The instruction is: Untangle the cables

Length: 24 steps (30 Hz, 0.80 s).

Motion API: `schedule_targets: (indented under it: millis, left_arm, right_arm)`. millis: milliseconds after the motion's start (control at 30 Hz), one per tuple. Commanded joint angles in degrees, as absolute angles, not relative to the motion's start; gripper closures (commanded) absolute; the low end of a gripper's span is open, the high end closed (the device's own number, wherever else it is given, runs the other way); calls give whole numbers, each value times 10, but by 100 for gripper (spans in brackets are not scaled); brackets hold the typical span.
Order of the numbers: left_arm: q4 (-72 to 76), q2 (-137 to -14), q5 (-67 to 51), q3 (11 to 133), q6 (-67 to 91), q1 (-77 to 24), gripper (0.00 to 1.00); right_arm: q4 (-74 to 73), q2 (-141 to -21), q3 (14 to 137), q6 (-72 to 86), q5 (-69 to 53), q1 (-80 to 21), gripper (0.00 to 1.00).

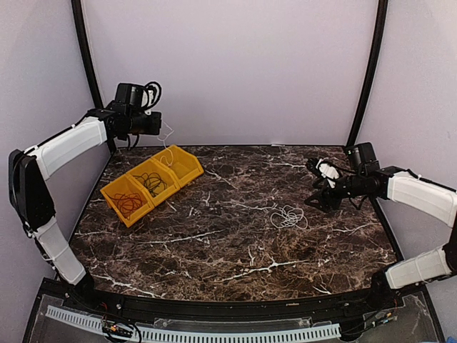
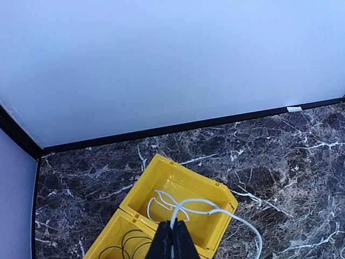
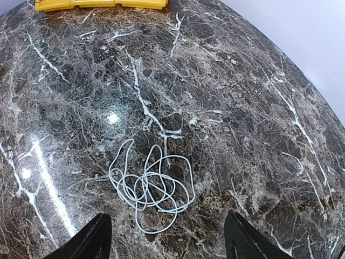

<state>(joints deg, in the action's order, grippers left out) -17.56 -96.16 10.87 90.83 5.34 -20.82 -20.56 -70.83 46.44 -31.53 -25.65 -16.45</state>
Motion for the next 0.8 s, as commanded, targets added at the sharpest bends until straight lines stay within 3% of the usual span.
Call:
schedule_targets:
  millis: [0,467,767]
  left_arm:
    - [-155,-988,115,922,61,-199,100]
    - [-126,-1113,59,910,116,-174,100]
    - [-101,-1181,86,934,126,-173,100]
  right_arm:
    - [-189,-711,458,-324,-253,-162,27]
    - [-193,-719,457,-329,-249,-163,27]
    - [-195,-727,458,-331,-248,-162,27]
